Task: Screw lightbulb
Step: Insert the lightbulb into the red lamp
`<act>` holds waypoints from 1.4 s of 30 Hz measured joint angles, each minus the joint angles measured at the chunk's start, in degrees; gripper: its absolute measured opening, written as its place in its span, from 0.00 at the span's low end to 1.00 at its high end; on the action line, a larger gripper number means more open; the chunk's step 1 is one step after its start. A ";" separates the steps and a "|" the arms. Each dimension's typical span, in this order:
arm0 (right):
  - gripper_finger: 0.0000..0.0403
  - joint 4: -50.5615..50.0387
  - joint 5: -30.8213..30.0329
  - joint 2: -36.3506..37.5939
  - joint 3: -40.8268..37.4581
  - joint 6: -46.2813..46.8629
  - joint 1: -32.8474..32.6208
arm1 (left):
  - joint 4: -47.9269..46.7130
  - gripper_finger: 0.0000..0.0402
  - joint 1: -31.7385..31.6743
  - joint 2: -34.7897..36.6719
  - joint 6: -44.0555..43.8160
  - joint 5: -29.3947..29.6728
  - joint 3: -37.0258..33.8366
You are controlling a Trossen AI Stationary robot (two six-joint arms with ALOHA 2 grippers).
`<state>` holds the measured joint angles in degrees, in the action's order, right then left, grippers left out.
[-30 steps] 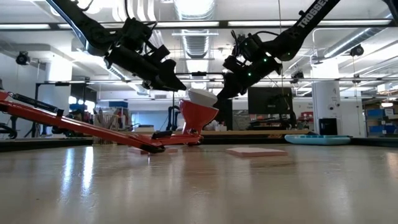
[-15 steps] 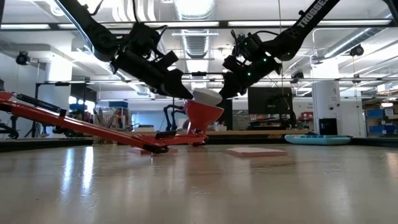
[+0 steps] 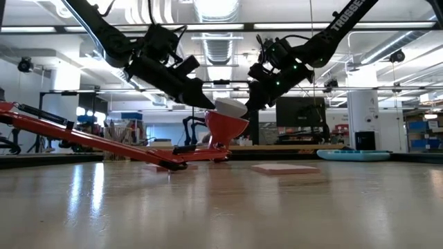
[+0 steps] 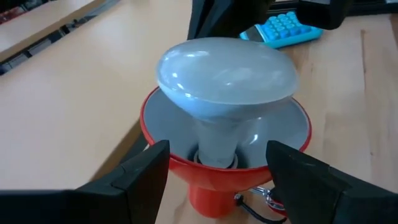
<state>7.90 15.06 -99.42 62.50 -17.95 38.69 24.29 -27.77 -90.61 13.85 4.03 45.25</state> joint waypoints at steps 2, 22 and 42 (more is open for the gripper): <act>0.01 -0.24 -0.02 0.00 0.00 -0.11 0.05 | -0.30 0.64 0.02 0.00 0.51 0.00 0.29; 0.01 -4.49 0.53 0.39 -0.03 -0.14 -0.06 | -6.67 0.64 -0.52 -0.24 3.67 3.21 5.68; 0.01 -10.18 1.83 4.39 -0.05 -2.21 0.48 | -9.13 0.64 -1.35 0.64 5.17 -0.33 5.70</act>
<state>-2.28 16.89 -95.03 62.45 -20.17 39.17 15.16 -29.12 -89.97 19.03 3.70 50.96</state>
